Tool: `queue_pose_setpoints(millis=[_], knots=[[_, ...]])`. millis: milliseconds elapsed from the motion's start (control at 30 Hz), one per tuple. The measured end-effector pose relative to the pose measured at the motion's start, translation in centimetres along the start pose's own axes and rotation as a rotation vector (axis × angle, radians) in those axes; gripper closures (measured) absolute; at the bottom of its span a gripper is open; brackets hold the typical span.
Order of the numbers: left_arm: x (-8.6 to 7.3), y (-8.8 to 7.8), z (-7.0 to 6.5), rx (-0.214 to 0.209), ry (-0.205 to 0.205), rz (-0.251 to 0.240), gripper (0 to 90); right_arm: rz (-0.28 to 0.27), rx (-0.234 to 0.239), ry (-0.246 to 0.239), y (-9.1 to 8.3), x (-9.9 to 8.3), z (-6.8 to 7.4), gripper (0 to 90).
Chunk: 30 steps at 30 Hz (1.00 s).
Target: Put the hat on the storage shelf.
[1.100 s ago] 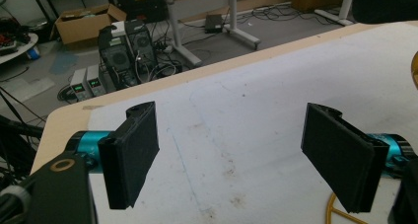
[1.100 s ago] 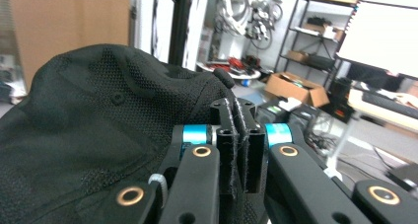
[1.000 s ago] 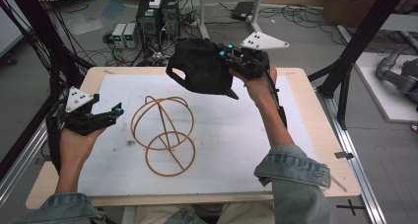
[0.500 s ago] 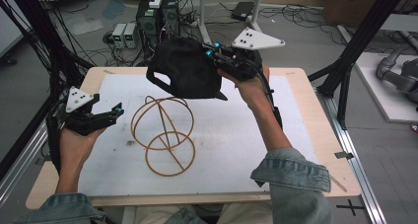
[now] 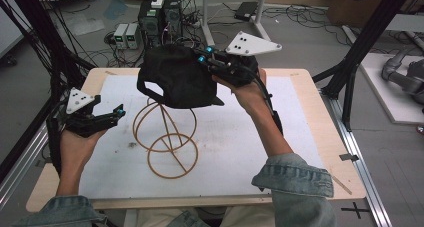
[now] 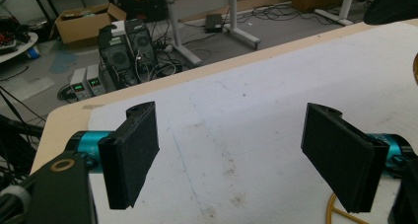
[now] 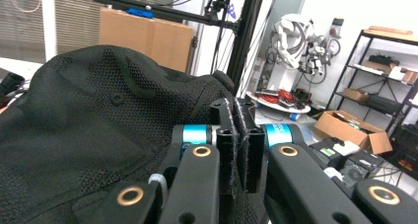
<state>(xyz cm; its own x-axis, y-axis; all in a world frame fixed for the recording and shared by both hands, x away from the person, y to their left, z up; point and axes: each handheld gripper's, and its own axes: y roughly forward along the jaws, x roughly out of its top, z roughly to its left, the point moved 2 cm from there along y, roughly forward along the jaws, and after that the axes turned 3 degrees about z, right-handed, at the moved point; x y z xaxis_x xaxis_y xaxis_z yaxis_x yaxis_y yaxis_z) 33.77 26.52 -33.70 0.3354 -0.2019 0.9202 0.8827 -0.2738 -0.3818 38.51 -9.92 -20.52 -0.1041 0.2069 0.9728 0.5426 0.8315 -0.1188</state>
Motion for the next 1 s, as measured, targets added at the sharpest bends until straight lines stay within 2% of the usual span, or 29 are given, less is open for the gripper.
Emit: queue_pose_setpoints(millis=[200, 533, 767, 1000], knots=[[0.0, 0.0, 0.0, -0.001, 0.001, -0.003, 22.3, -0.012, 0.032, -0.02, 0.1, 0.3, 1.1, 89.0], [0.0, 0.0, 0.0, -0.002, -0.001, -0.003, 22.3, -0.027, 0.068, -0.043, -0.2, 0.5, 2.3, 89.0], [0.0, 0.0, 0.0, -0.001, -0.002, -0.001, 22.4, -0.026, 0.118, -0.074, 0.2, -0.1, 3.7, 88.9], [0.0, 0.0, 0.1, -0.002, -0.003, -0.001, 22.3, -0.012, 0.144, -0.091, 0.8, -0.9, 4.4, 88.9]])
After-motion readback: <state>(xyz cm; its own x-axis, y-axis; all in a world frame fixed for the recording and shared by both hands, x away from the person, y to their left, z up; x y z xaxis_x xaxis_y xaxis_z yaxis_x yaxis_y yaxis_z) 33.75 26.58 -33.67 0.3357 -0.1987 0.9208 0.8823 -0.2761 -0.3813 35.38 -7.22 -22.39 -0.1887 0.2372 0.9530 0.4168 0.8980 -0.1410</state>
